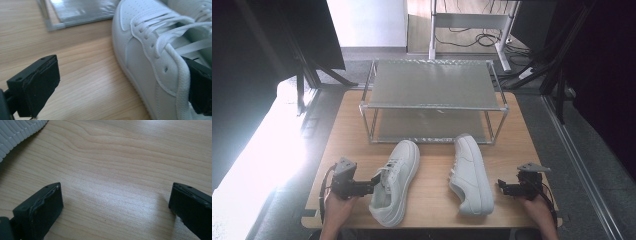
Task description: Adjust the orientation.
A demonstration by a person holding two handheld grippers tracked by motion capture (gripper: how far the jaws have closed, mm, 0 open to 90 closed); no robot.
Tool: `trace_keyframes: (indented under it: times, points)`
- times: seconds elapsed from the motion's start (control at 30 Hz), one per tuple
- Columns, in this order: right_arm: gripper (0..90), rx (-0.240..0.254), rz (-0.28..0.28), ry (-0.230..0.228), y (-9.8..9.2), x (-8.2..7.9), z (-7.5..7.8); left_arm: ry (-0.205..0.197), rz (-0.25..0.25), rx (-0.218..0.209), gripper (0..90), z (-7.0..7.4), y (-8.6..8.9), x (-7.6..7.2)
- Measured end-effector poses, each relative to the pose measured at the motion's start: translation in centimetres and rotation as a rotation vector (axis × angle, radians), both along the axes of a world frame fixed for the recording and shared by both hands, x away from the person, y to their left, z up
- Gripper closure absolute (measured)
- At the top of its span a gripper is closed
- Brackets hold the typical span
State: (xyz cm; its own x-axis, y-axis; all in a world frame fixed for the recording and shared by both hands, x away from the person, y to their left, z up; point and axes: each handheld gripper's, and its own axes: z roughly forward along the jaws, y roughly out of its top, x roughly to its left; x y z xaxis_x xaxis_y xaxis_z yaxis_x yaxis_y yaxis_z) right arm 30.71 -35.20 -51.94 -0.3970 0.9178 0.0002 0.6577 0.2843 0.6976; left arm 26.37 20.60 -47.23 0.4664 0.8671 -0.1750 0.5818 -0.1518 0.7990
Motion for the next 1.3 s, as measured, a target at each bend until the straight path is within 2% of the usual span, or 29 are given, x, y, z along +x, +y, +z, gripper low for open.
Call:
trace_keyframes:
  times: [0.13, 0.23, 0.33, 0.47, 0.6, 0.67, 0.73, 0.77, 0.8, 0.93, 0.97, 1.0, 1.1, 1.13, 1.17, 1.23, 1.27, 1.3]
  points:
    - [0.0, 0.000, 0.000, 0.000, 0.0, 0.0, 0.0, -0.002, -0.024, -0.008, 0.0, 0.0, -0.9, 0.1]
    - [0.0, 0.000, 0.000, 0.000, 0.0, 0.0, 0.0, 0.001, -0.062, -0.017, 0.0, -0.2, -2.2, 0.4]
    - [0.0, 0.001, -0.001, 0.000, 0.0, 0.0, 0.0, 0.001, -0.086, -0.010, 0.0, -0.3, -3.1, 0.6]
    - [0.0, 0.001, -0.001, 0.000, 0.0, 0.0, 0.0, -0.005, -0.084, -0.007, 0.0, -0.3, -3.2, 0.6]
    - [0.0, 0.001, -0.001, 0.000, 0.0, 0.0, 0.0, -0.026, -0.073, 0.025, 0.0, 0.0, -3.3, 0.3]
    - [0.0, 0.001, -0.001, 0.000, 0.0, 0.0, 0.0, -0.028, -0.075, 0.028, 0.0, 0.1, -3.4, 0.3]
    - [0.0, 0.001, -0.001, 0.000, 0.0, 0.0, 0.0, -0.044, -0.088, -0.019, 0.0, 0.7, -3.3, 0.1]
    - [0.0, 0.001, -0.001, 0.000, 0.0, 0.0, 0.0, -0.044, -0.088, -0.019, 0.0, 0.7, -3.3, 0.1]
    - [0.0, 0.000, -0.001, 0.000, 0.0, 0.0, 0.0, -0.057, -0.085, -0.055, 0.0, 1.2, -2.9, -0.1]
    - [0.0, 0.001, -0.001, 0.000, 0.0, 0.0, 0.0, -0.078, -0.064, -0.049, 0.0, 1.8, -2.1, -0.4]
    - [0.0, 0.000, 0.000, 0.000, 0.0, 0.0, 0.0, -0.081, -0.065, -0.070, 0.0, 1.8, -1.7, -0.5]
    - [0.0, 0.001, -0.001, 0.000, 0.0, 0.0, 0.0, -0.093, -0.021, -0.050, 0.0, 1.9, -1.0, -0.6]
    - [0.0, 0.001, 0.000, 0.000, 0.0, 0.0, 0.0, -0.092, -0.001, -0.053, 0.0, 1.9, -0.1, -0.7]
    - [0.0, 0.002, 0.000, 0.000, 0.0, 0.0, 0.0, -0.093, 0.033, -0.055, 0.0, 1.7, 0.7, -0.8]
    - [0.0, 0.002, 0.000, 0.000, 0.0, 0.0, 0.0, -0.093, 0.033, -0.055, 0.0, 1.7, 0.7, -0.8]
    - [0.0, 0.003, 0.000, 0.000, 0.0, 0.0, 0.0, -0.092, 0.067, -0.024, 0.0, 1.4, 1.4, -0.8]
    - [0.0, 0.003, 0.000, 0.001, 0.0, 0.0, 0.0, -0.081, 0.096, 0.017, 0.0, 0.8, 1.9, -0.7]
    - [0.0, 0.003, 0.000, 0.001, 0.0, 0.0, 0.0, -0.081, 0.096, 0.017, 0.0, 0.8, 1.9, -0.7]
